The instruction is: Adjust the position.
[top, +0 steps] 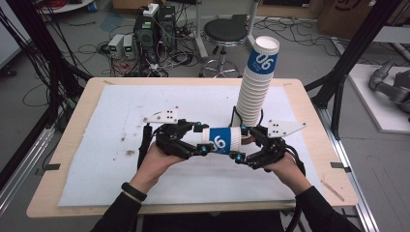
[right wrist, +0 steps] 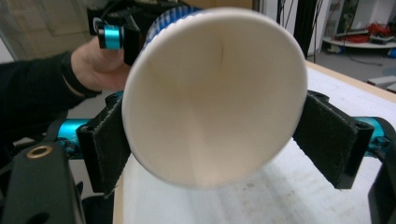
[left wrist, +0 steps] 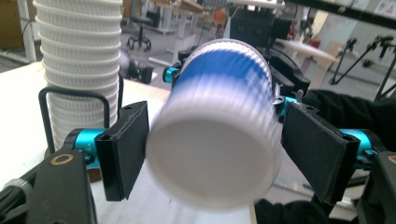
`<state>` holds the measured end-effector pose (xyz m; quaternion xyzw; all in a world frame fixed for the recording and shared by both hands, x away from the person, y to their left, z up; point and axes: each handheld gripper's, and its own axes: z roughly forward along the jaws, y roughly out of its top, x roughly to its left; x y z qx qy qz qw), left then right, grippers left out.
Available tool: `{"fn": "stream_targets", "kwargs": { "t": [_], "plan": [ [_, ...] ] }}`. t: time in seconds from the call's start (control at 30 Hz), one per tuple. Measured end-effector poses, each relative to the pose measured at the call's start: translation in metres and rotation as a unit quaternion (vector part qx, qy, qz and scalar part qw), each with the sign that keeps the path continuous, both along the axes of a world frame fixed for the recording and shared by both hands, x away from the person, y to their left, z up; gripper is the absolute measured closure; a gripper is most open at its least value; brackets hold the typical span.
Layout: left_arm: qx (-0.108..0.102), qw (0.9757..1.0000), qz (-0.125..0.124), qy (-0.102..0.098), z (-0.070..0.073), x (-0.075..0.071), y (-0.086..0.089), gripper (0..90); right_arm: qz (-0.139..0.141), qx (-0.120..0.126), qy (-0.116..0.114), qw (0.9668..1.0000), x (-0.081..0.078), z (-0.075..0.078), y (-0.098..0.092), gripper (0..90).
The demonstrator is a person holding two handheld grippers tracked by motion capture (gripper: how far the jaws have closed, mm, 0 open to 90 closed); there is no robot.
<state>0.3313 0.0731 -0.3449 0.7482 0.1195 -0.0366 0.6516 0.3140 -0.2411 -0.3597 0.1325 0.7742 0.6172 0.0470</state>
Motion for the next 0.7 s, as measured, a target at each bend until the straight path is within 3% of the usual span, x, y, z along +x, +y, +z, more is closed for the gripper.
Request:
{"fn": "stream_targets", "kwargs": {
  "t": [0.43,0.6,0.7],
  "plan": [
    [0.048,0.9987,-0.008,0.015,-0.0041,0.0013,-0.0059,23.7,0.0,0.002,0.003,1.0,-0.0007,-0.0011,0.0013,19.4],
    [0.079,0.9968,-0.004,0.001,-0.0042,-0.0005,-0.0098,24.9,0.003,0.008,0.006,0.9999,-0.0007,-0.0012,0.0003,20.0],
    [0.085,0.9964,-0.005,-0.003,-0.0038,-0.0003,-0.0098,25.8,0.003,0.007,0.008,0.9999,-0.0009,-0.0012,0.0007,20.1]
  ]
}}
